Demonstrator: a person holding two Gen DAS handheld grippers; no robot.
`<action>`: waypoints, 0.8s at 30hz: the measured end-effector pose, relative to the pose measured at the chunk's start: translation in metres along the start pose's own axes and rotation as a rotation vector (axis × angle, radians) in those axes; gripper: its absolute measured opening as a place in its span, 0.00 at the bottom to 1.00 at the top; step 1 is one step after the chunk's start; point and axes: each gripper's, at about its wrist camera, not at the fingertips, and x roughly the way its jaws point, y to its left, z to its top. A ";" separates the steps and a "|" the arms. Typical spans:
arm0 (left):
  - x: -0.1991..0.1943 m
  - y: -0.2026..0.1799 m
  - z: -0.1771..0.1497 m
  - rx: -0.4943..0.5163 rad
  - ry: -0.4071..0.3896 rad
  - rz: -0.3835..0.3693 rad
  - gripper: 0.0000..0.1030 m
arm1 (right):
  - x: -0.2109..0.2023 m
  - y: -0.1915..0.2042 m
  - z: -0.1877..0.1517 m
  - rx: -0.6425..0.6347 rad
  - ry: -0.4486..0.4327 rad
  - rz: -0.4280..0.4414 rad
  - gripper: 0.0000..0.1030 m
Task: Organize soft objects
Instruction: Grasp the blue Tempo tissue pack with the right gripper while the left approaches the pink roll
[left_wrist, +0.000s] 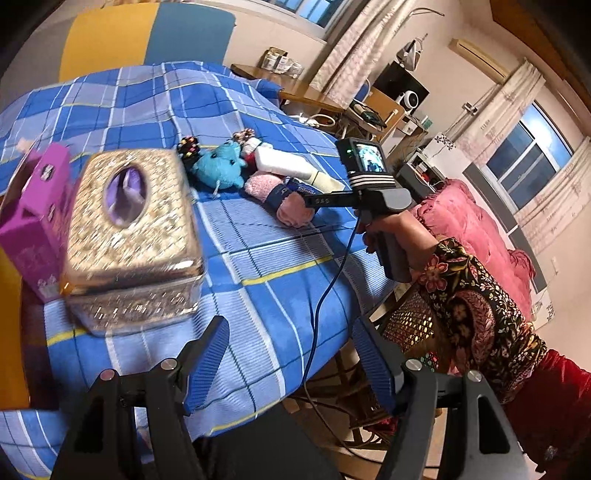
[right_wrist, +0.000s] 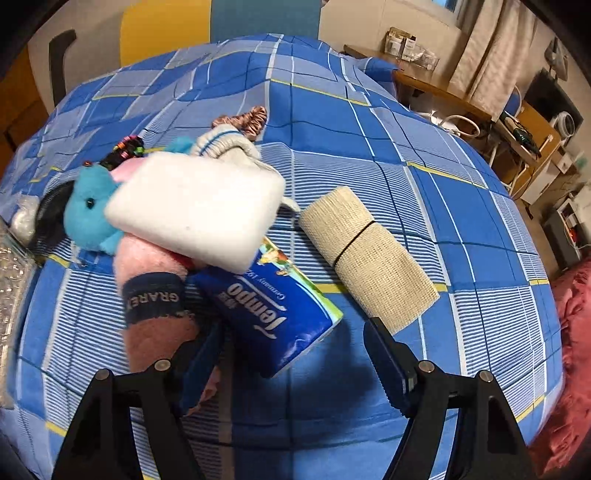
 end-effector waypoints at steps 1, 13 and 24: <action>0.003 -0.002 0.003 0.002 0.000 -0.001 0.68 | 0.002 -0.001 0.000 0.004 0.004 0.002 0.76; 0.049 -0.031 0.044 0.005 0.010 0.042 0.68 | -0.007 -0.019 -0.011 0.134 0.052 0.088 0.14; 0.091 -0.017 0.073 -0.102 0.041 0.120 0.68 | -0.006 -0.013 0.011 0.035 -0.034 0.056 0.72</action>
